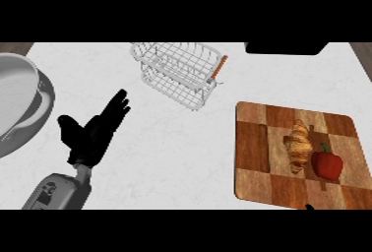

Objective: Pick the croissant from the cutting board and place it in the tiered basket

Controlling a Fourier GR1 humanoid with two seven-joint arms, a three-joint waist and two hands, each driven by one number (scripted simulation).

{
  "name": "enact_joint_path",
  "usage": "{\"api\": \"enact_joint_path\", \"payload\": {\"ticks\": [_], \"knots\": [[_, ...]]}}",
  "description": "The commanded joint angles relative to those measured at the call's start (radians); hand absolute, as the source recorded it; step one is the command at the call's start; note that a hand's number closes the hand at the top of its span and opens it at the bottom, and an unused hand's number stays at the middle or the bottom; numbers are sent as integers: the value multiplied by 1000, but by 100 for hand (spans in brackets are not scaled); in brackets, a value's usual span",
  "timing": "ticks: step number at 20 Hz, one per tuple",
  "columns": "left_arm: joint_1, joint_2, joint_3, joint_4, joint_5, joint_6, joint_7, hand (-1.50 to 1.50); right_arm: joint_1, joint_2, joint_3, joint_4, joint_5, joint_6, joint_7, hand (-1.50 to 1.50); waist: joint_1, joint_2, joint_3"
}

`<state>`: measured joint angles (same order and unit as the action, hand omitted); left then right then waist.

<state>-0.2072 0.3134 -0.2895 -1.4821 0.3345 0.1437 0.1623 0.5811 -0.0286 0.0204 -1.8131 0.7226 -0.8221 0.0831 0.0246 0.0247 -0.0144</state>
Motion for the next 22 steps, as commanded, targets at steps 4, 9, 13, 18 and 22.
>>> {"api": "enact_joint_path", "payload": {"ticks": [4, 9, 13, 18, 22], "knots": [[-28, -1, 7, 1, 16, -23, 19, 0, -82, 28, 61, -133, 283, 175, 399, -150, 30, 3, 3], [-20, -1, -5, -1, -7, -11, 27, 0, -192, 28, 95, -113, 515, 323, 734, -150, 26, -7, 7], [-42, -23, 10, 48, -1, -15, 10, 0, -329, 29, 193, -133, 679, 528, 991, -150, 5, -13, 8], [-24, -18, 22, 4, 8, -20, 52, 0, -639, 29, 258, 20, 680, 672, 1240, -150, 6, -21, 13], [-21, -54, 21, 52, -39, -3, 6, 0, -643, 29, 273, 72, 660, 677, 1263, -150, -19, -23, 14]]}}
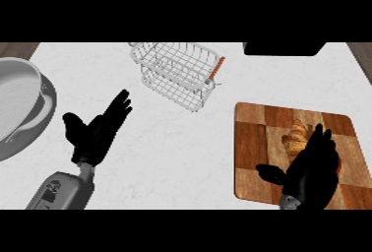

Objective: Pick the croissant from the cutting board and place it in the tiered basket

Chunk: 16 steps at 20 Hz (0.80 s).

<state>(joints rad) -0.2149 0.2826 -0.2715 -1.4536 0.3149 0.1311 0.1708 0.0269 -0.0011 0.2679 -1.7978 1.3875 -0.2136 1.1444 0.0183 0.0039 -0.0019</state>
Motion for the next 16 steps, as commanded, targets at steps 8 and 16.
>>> {"api": "enact_joint_path", "payload": {"ticks": [8, 16], "knots": [[-3, -21, 38, 32, -12, -24, -9, 0, -71, 1, 20, 148, 68, -46, 229, -150, -18, -2, 2], [60, -20, 39, -39, -32, -38, 13, 0, -39, 1, -12, 82, 67, -52, 184, -150, -17, -6, 2]]}}
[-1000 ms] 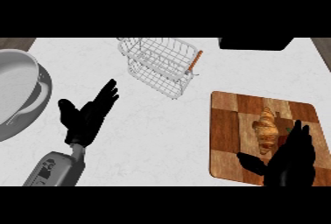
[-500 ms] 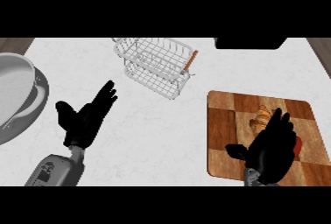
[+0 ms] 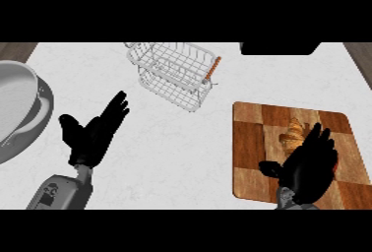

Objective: Pick the croissant from the cutting board and place it in the tiered basket

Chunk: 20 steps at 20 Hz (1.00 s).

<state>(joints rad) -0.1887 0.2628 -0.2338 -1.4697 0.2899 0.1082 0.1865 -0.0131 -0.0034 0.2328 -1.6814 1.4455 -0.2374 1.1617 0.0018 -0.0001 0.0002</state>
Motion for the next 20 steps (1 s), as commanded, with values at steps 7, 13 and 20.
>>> {"api": "enact_joint_path", "payload": {"ticks": [7, 13, 20], "knots": [[-2, -28, 24, 26, -18, -41, -19, 0, -45, 3, -75, 124, -38, -163, 71, -150, 1, 1, 0], [-29, -33, 52, 46, -39, -53, 3, 0, -20, 3, -121, 153, -85, -209, 1, -150, -3, 1, 0], [-55, -38, 93, -22, -45, -39, 105, 0, 5, 3, -203, 165, -149, -216, -114, -150, -4, -1, 0]]}}
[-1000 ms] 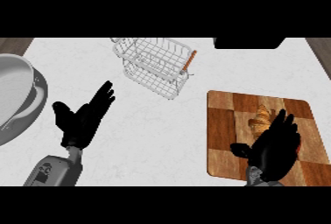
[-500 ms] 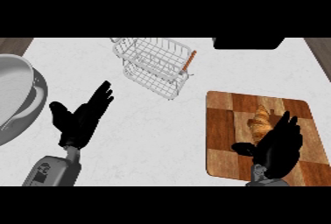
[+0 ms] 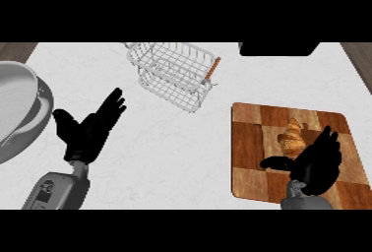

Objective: Pick the croissant from the cutting board and place it in the tiered basket

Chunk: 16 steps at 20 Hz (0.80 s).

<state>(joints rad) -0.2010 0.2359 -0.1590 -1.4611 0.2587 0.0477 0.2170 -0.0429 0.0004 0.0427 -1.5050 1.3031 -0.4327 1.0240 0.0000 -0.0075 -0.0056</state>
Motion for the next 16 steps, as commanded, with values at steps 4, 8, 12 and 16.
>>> {"api": "enact_joint_path", "payload": {"ticks": [4, 8, 12, 16], "knots": [[33, -66, -31, -20, -73, 28, -13, 0, -35, 0, -34, 169, -27, -116, -1, -150, 2, 8, 6], [61, -29, 28, 2, -39, -50, -54, 0, -64, -27, -64, 163, -74, -54, -65, -150, 1, 8, 6], [-15, -56, 31, 55, -52, -29, -46, 0, -161, -30, -49, 309, -112, -153, -168, 150, 4, 11, 6], [10, -51, 19, -39, -57, -12, 31, 0, -145, -43, -53, 370, -97, -184, -199, 150, 7, 9, 6]]}}
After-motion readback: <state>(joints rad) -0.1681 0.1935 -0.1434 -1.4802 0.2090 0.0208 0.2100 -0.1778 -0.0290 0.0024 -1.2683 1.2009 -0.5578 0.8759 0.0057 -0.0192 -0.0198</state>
